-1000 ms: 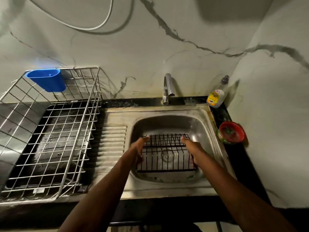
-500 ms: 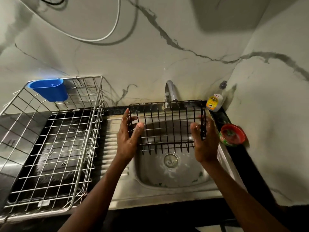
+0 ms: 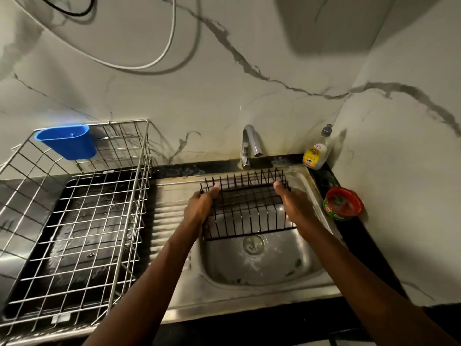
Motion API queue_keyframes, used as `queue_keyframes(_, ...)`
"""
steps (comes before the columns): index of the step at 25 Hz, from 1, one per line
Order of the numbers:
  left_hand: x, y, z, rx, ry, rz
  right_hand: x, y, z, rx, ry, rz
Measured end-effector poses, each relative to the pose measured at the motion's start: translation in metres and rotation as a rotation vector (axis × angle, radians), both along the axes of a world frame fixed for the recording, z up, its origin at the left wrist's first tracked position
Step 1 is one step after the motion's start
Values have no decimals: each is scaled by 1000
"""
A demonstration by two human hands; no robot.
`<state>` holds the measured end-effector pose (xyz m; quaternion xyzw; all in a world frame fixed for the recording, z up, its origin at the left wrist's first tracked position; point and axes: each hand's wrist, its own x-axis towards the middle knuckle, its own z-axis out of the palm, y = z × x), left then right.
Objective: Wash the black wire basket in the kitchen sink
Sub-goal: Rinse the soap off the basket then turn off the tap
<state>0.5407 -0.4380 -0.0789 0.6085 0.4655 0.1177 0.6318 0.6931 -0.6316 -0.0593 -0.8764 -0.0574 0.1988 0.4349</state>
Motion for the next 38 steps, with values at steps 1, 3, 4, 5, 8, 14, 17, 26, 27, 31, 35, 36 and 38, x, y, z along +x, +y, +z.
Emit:
queue_keyframes(1, 0, 1, 14, 102, -74, -4, -3, -1, 13, 97, -145, 14)
queue_keyframes(3, -9, 0, 33, 347, -286, 2, -15, -9, 31, 340, -504, 8)
queue_keyframes(4, -16, -4, 40, 501, -406, -8, -21, -15, 31, 436, -652, 8)
queue_keyframes(5, -20, -11, 44, 640, -482, -8, -25, -19, 27, 497, -746, 13)
queue_keyframes(8, -12, -22, 28, 593, -432, 23, -23, -19, -5, 502, -599, -4)
queue_keyframes(14, -15, -12, -66, -371, 440, -204, -15, -31, -58, -303, 384, 55)
queue_keyframes(17, -12, -6, -61, -288, 339, -100, -20, -26, -50, -189, 342, 24)
queue_keyframes(26, -57, 16, 68, 34, 241, -74, -52, 4, 22, 40, -55, 171)
queue_keyframes(27, -69, 19, 90, 54, 198, -50, -54, 12, 39, 100, -127, 198)
queue_keyframes(31, -126, 30, 165, 106, -44, 64, -49, 56, 115, 319, -271, 330)
queue_keyframes(35, -189, 49, 189, 67, -134, 312, -64, 144, 166, 383, -273, 588)
queue_keyframes(36, -203, 53, 187, 56, -134, 368, -73, 168, 172, 377, -288, 667)
queue_keyframes(38, -227, 59, 179, 27, -136, 464, -90, 219, 176, 334, -311, 802)
